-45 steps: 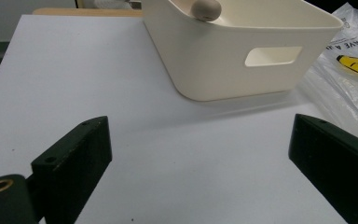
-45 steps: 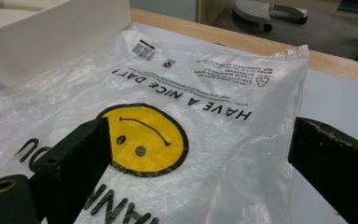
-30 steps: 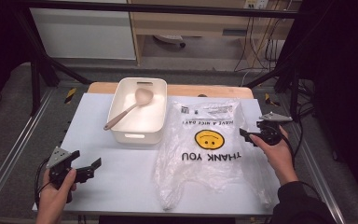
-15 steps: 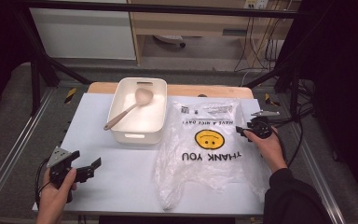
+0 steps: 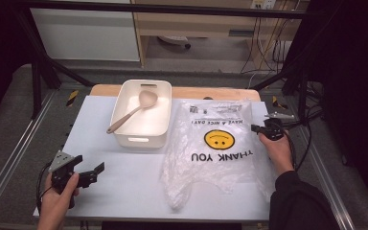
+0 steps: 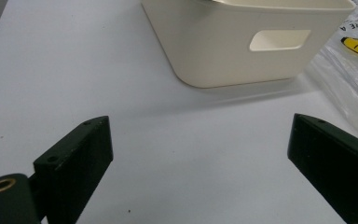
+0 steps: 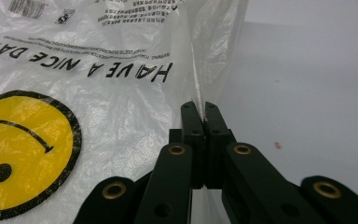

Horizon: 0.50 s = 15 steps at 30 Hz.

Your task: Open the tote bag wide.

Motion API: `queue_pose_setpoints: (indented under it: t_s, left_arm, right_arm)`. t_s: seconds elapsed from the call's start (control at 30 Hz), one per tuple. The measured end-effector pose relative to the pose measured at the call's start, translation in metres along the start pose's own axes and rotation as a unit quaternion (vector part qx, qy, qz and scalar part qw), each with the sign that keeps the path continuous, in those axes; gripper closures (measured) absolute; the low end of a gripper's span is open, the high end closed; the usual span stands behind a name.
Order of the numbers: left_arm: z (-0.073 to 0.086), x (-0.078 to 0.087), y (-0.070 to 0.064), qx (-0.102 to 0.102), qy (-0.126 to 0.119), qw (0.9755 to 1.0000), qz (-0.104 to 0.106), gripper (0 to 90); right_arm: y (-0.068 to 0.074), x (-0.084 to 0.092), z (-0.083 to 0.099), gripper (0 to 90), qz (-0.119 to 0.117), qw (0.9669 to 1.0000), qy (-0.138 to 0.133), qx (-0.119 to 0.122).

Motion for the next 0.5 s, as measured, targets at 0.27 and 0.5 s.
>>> queue_pose_setpoints:
  t_s: [0.27,0.5]
  left_arm:
    - [0.0,-0.001,-0.001,0.0,0.001,1.0,0.003,6.5]
    - [-0.001,-0.002,0.002,0.001,-0.002,1.0,-0.004,6.5]
  right_arm:
    - [-0.024,0.003,0.003,89.5,0.064,0.9956,-0.022,-0.065]
    - [-0.005,0.023,-0.005,38.5,0.056,0.9974,-0.031,-0.031]
Point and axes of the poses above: each handheld gripper's, and its own axes: x roughly backward along the jaws, z roughly out of its underside, y roughly to its left, the point moved 3 cm from there along -x, roughly forward along the jaws, and after that the axes turned 12 degrees about -z, right-handed, at the moved point
